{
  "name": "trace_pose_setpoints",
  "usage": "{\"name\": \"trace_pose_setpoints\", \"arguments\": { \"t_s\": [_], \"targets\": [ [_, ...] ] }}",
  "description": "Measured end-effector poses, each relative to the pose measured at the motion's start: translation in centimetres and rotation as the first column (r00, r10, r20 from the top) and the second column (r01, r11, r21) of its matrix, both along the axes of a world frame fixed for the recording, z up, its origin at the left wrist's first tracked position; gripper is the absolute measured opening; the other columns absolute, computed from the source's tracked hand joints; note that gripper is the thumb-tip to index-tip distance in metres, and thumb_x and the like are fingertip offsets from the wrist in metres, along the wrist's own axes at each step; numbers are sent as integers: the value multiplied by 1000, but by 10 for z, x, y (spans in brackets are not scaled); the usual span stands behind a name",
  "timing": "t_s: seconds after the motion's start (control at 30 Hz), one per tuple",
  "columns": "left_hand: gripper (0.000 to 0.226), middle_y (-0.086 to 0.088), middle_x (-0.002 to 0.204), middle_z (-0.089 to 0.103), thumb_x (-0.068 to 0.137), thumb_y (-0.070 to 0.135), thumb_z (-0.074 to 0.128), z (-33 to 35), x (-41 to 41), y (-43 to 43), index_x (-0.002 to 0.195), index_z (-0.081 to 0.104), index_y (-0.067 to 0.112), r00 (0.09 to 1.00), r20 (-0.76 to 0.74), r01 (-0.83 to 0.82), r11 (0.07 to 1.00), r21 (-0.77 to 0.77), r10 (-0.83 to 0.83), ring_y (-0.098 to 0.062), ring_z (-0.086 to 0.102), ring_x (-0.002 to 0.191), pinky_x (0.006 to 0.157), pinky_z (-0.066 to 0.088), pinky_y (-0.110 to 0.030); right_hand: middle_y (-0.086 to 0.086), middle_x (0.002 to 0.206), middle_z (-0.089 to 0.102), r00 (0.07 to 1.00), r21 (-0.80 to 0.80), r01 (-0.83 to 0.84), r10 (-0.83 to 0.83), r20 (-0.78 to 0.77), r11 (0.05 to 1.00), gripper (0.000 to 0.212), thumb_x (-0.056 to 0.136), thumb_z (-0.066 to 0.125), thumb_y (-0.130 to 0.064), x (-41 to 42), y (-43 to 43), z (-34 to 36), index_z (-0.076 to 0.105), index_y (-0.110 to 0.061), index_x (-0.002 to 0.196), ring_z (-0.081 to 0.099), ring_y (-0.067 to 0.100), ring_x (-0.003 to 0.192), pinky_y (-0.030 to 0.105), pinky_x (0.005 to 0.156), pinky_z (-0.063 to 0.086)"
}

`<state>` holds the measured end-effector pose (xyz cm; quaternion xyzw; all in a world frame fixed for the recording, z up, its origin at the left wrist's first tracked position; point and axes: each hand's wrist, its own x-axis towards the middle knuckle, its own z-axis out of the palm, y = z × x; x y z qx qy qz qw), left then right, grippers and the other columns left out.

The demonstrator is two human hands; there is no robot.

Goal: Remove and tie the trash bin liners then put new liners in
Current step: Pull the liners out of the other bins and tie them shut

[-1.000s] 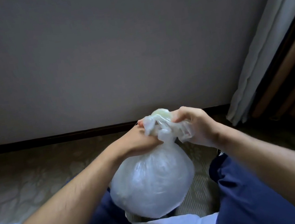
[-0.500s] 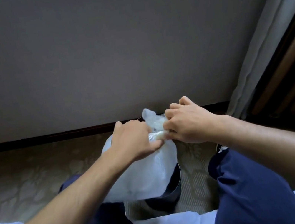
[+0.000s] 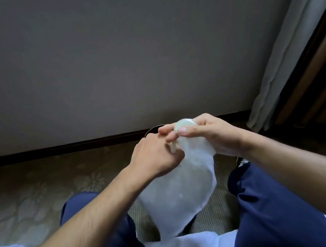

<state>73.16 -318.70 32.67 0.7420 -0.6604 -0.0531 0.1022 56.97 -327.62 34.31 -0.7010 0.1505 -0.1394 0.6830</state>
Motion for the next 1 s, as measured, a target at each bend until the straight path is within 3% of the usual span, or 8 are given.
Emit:
{"name": "trace_pose_setpoints", "arguments": {
  "t_s": [0.1,0.17,0.27,0.37,0.6,0.67,0.8,1.0],
  "targets": [
    [19,1,72,55,82,38,55,3,6,4,89,50,21,994,-104,-18,994,111,30,-31,59,77,63,43,-34,-7,103,73,997,9,-18,19,-75,1000,41,81,50,9,0,4,10,80,-12,99,65,9,100,27,92,48],
    [18,0,74,61,82,42,56,1,13,5,79,55,24,983,-173,-27,987,156,54,-28,61,76,58,43,-33,-16,76,66,969,-276,-13,-55,-239,961,56,79,45,11,0,-1,17,77,-34,81,59,2,72,22,70,47],
    [17,0,75,64,83,42,57,-5,17,7,71,54,30,980,-195,0,982,189,37,-23,62,74,61,50,-38,-7,80,61,852,-830,-281,-273,-447,482,24,76,51,-10,5,-10,12,62,-26,90,52,14,90,38,81,45],
    [26,-2,73,58,75,40,58,-15,18,6,64,54,16,992,-127,-8,996,89,19,-22,52,72,63,42,-39,-16,88,64,820,-905,-398,-385,-423,147,24,88,56,-28,9,-12,0,58,-38,109,43,11,96,36,86,35],
    [27,1,53,39,72,27,58,-18,21,4,60,36,20,994,92,65,997,-43,-60,-21,38,55,66,30,-35,-6,75,47,859,-952,-267,-484,-166,-148,51,88,45,-64,7,-30,-11,62,-23,61,48,22,81,40,78,38],
    [18,4,60,45,78,29,55,-21,26,6,77,39,22,983,184,15,1000,-7,-14,-24,45,61,68,33,-37,-7,90,50,830,-934,-355,-474,-295,-40,66,87,30,-76,1,-30,-6,67,-24,68,48,21,93,42,85,39],
    [50,5,79,50,88,32,49,-28,31,7,135,35,39,981,191,-28,999,-17,31,-23,53,73,69,36,-36,-20,108,57,788,-726,-349,-233,-570,593,56,92,43,-72,-3,-18,4,63,-29,63,39,9,116,42,105,34],
    [27,3,82,42,92,31,40,-26,18,5,112,58,35,999,50,-26,980,198,17,-26,53,82,65,36,-35,-19,122,70,993,-270,17,-48,-106,963,46,104,51,-37,2,9,-3,78,-31,68,53,3,130,42,113,40]
  ]
}}
